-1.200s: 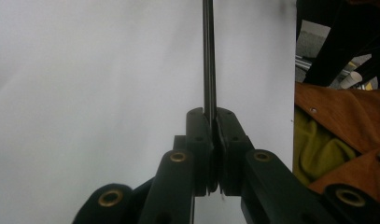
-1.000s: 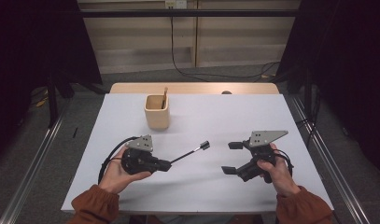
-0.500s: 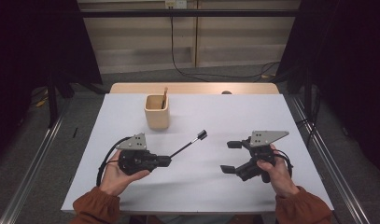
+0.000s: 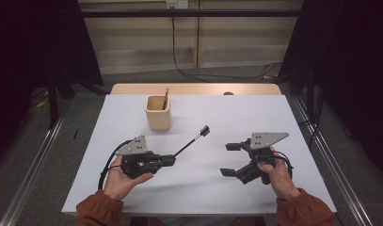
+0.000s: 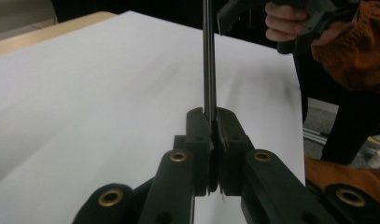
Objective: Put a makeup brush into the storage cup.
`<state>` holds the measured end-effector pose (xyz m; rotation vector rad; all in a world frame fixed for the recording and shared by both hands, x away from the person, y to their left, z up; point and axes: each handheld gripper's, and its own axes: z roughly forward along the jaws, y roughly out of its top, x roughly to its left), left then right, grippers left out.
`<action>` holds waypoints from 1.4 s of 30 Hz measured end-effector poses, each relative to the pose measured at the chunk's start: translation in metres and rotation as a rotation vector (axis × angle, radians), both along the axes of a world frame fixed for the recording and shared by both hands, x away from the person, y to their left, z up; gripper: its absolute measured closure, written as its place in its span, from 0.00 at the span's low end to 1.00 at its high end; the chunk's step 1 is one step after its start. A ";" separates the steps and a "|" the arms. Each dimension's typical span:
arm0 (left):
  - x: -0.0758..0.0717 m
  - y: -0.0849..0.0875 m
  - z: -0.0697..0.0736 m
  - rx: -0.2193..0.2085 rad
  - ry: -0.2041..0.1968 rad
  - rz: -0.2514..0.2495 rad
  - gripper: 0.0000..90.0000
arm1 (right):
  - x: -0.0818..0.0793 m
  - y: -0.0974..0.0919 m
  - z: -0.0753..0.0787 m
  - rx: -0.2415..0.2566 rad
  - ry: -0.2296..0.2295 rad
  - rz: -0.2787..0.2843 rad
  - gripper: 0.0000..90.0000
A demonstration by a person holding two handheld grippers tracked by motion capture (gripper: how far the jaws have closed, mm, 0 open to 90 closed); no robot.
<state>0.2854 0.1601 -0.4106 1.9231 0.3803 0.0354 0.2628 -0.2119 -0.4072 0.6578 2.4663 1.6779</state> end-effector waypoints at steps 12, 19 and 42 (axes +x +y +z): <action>-0.003 -0.006 -0.004 -0.058 -0.025 0.009 0.95 | 0.000 0.004 0.000 0.031 -0.009 0.003 0.11; -0.007 -0.012 -0.006 -0.081 -0.049 -0.002 0.95 | 0.000 0.006 0.001 0.067 -0.008 0.023 0.10; -0.009 -0.023 -0.011 -0.086 -0.061 -0.017 0.95 | 0.003 0.019 0.009 0.121 0.000 0.032 0.13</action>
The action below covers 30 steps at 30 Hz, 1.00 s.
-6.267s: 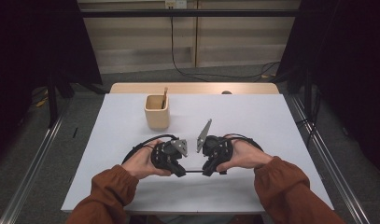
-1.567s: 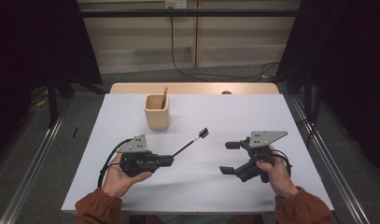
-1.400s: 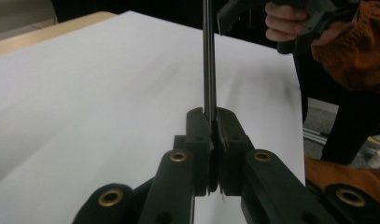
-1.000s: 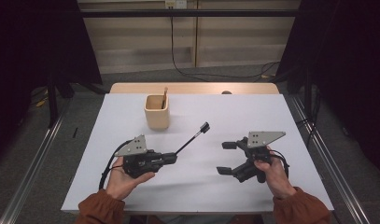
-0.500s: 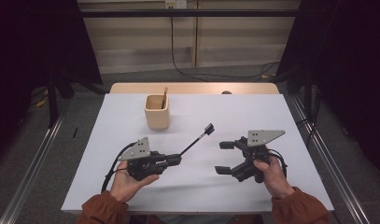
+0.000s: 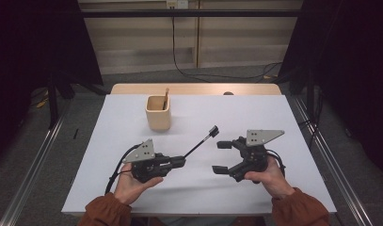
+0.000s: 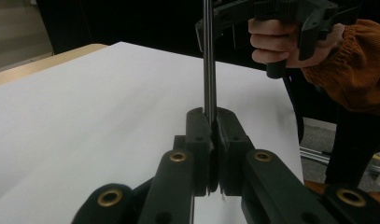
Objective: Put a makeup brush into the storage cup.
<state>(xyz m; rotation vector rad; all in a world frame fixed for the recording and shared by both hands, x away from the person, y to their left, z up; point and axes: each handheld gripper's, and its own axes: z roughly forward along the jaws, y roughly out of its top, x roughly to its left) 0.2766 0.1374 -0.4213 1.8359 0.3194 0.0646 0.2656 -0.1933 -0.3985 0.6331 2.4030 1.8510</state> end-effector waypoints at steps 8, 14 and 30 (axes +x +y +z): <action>0.000 -0.004 0.000 -0.003 -0.002 -0.007 0.95 | 0.005 0.003 0.004 0.009 -0.014 -0.017 0.24; -0.001 -0.006 0.000 0.002 -0.002 -0.009 0.95 | 0.008 0.003 0.006 0.043 -0.049 -0.025 0.44; -0.001 -0.009 -0.004 0.014 -0.007 -0.018 0.95 | 0.016 0.007 0.008 0.070 -0.006 -0.006 0.63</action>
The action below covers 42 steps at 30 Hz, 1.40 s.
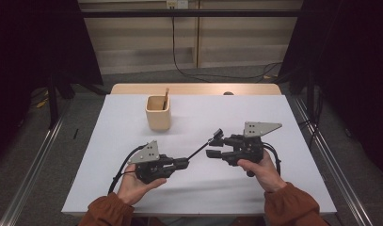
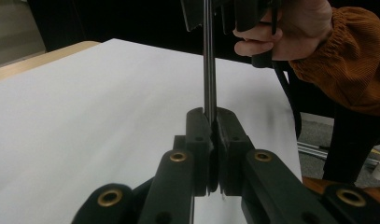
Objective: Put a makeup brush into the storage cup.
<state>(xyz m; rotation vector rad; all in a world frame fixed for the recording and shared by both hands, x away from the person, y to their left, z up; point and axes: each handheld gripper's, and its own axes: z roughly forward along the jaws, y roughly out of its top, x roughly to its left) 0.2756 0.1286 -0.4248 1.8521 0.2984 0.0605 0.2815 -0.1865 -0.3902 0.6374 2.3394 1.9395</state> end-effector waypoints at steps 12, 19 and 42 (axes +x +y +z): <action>0.001 -0.001 -0.001 0.011 -0.003 -0.007 0.94 | 0.003 0.004 0.002 0.033 0.006 0.026 0.83; 0.000 -0.002 -0.002 0.019 -0.009 -0.015 0.94 | 0.004 0.003 0.002 0.055 0.025 0.029 0.87; 0.003 -0.002 -0.005 0.025 -0.018 0.008 0.71 | 0.007 0.003 0.004 0.087 0.098 0.063 0.95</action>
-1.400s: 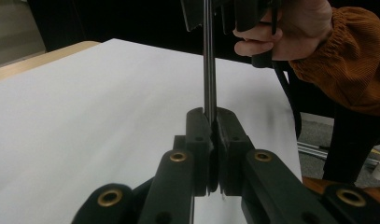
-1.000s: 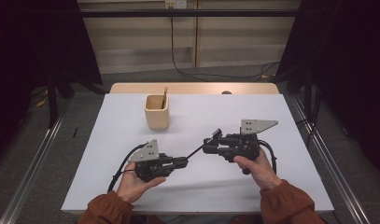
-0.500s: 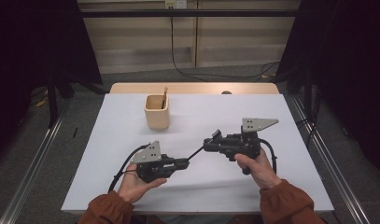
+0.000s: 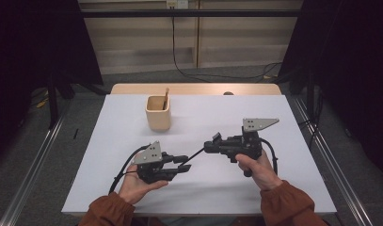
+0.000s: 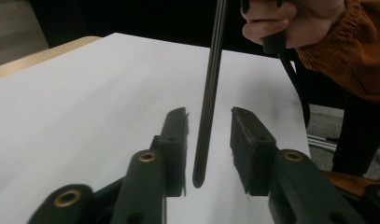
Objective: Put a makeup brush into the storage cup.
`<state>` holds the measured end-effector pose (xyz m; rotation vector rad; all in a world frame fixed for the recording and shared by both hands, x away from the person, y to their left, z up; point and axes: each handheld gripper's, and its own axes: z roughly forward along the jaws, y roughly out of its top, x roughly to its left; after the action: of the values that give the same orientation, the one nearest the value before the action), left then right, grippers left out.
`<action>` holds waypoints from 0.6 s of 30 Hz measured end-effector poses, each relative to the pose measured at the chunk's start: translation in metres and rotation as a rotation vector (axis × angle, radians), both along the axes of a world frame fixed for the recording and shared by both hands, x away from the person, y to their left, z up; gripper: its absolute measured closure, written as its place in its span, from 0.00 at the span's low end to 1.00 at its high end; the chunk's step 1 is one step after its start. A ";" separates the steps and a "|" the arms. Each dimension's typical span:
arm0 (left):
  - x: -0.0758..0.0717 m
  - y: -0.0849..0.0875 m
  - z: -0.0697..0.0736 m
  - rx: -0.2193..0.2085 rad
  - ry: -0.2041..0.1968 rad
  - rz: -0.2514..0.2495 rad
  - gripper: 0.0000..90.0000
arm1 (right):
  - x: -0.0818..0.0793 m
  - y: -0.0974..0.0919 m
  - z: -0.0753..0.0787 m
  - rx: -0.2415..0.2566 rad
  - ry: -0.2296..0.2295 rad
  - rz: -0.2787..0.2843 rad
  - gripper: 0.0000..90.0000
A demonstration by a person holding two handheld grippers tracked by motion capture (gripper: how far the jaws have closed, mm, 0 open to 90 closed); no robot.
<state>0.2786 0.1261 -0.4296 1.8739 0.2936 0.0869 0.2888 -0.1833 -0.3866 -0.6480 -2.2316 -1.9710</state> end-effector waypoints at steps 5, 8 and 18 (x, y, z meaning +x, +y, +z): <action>0.000 0.002 0.002 -0.017 0.013 0.042 0.53 | -0.001 -0.002 0.002 -0.001 -0.004 -0.002 0.95; 0.000 0.002 0.002 -0.022 0.019 0.057 0.44 | -0.001 -0.002 0.004 -0.009 -0.013 -0.001 0.95; 0.000 0.008 0.007 -0.047 0.064 0.116 0.09 | -0.001 -0.004 0.007 -0.021 -0.011 -0.006 0.95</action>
<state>0.2787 0.1340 -0.4225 1.8152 0.4445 0.0981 0.2878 -0.1872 -0.3793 -0.6490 -2.2621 -1.9614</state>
